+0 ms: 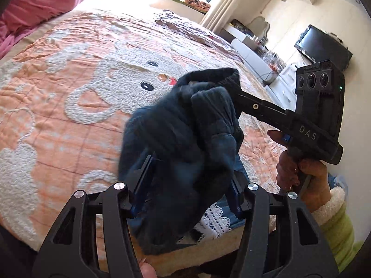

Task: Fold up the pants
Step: 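Grasp the denim waistband with both tools and lift it, then fold the lifted waistband over the denim with both tools and release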

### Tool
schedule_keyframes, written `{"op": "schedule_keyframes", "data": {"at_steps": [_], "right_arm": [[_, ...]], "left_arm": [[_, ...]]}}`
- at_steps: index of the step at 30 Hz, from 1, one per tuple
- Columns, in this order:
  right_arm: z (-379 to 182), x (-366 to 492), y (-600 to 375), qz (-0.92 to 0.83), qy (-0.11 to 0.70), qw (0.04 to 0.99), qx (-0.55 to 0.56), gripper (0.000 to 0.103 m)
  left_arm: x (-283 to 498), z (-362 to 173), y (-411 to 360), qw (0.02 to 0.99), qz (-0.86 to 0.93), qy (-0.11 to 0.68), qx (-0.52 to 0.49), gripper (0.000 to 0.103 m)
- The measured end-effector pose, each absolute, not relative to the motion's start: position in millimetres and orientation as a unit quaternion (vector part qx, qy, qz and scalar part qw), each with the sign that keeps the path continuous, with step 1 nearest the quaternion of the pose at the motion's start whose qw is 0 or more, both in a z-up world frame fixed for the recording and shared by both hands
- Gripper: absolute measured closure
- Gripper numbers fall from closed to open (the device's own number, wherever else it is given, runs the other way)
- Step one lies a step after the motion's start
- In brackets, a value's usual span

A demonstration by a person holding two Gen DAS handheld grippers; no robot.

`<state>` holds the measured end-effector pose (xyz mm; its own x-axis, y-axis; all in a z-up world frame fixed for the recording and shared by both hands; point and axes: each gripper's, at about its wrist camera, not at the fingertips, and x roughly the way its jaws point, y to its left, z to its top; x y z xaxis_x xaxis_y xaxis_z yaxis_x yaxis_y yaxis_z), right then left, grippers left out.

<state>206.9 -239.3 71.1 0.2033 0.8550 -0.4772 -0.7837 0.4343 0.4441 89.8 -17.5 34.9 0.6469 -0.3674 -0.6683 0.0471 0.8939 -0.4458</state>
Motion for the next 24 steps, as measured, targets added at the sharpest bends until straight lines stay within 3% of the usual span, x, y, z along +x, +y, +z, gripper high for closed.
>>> {"op": "schedule_keyframes", "data": {"at_steps": [8,11,13,17,24], "right_arm": [[46.0,220.3,-289.3,0.488,0.367,0.784,0.11,0.073],[45.1,219.7,-308.5,0.472,0.374,0.787,0.133,0.05],[41.9,216.7,-316.7,0.463,0.383,0.788,0.135,0.048],[30.9,217.7,-324.9,0.428,0.419,0.788,0.14,0.028],[26.7,202.6,-295.4,0.419,0.442,0.789,0.085,0.017]], "left_arm": [[96.7,23.1,-57.5,0.896,-0.12,0.404,-0.138,0.055],[95.2,22.0,-81.6,0.903,-0.132,0.396,-0.098,0.055],[91.9,19.3,-96.7,0.907,-0.142,0.391,-0.071,0.053],[74.2,12.1,-119.5,0.911,-0.156,0.381,-0.015,0.042],[58.2,2.3,-133.4,0.915,-0.16,0.369,0.034,0.032]]}}
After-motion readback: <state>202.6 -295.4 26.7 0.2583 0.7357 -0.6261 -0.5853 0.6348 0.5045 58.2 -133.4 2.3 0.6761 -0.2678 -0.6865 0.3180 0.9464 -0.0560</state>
